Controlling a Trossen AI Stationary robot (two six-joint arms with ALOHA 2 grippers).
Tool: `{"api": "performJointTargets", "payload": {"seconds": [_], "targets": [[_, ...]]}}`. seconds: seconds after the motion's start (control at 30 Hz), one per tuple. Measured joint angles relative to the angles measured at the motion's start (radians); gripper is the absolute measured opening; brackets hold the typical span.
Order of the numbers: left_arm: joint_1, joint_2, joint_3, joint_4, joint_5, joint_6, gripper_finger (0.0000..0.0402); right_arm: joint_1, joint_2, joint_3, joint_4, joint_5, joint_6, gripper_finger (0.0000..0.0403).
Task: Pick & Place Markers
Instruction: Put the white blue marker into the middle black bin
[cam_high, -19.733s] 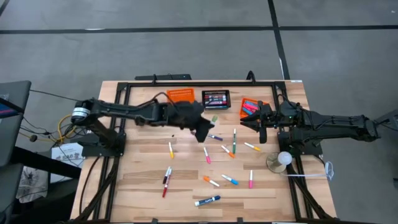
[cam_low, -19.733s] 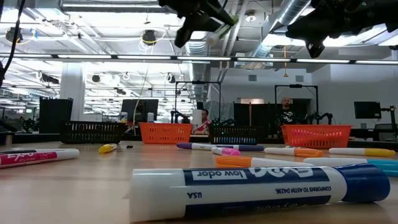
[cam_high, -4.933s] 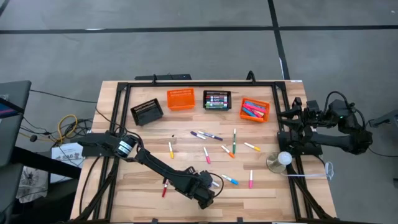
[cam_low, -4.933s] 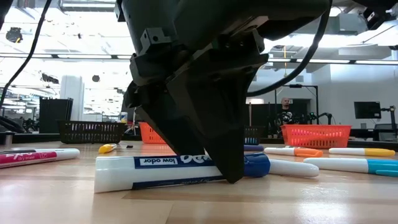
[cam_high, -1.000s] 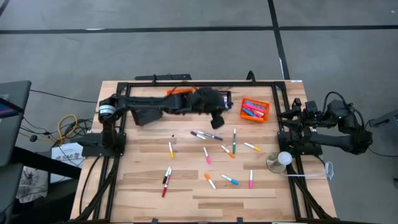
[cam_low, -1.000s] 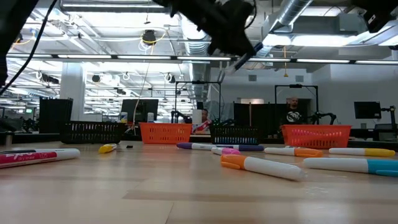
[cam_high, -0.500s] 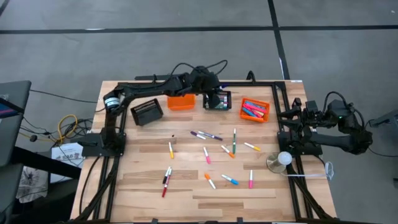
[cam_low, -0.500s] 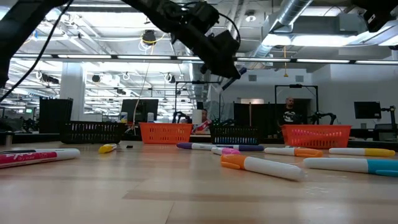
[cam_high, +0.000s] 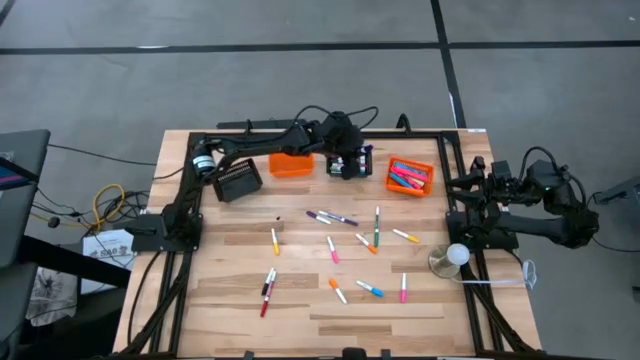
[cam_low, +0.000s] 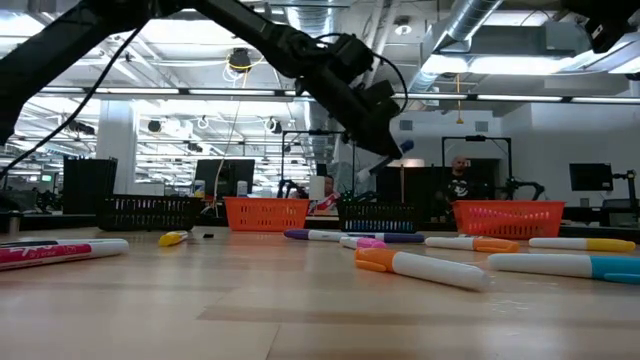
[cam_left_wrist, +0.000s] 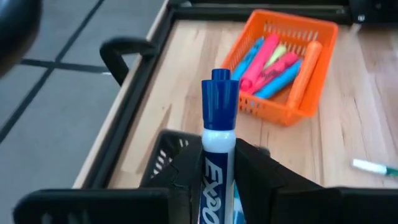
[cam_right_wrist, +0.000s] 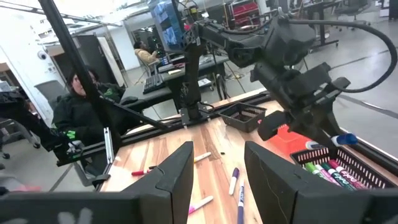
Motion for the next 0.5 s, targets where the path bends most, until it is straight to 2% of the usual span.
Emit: {"api": "performJointTargets", "payload": {"seconds": [0.17, 0.4, 0.5], "targets": [[0.021, 0.000, 0.000, -0.068, 0.029, 0.000, 0.0076, 0.000, 0.000, 0.000, 0.000, 0.000, -0.001, 0.0133], [0.045, 0.000, 0.000, -0.067, 0.072, -0.003, 0.0076, 0.000, 0.000, 0.000, 0.000, 0.001, 0.000, 0.0133], [0.066, 0.000, 0.000, -0.067, 0.137, -0.016, 0.0076, 0.000, 0.000, 0.000, 0.000, 0.001, 0.000, 0.0133]]}}
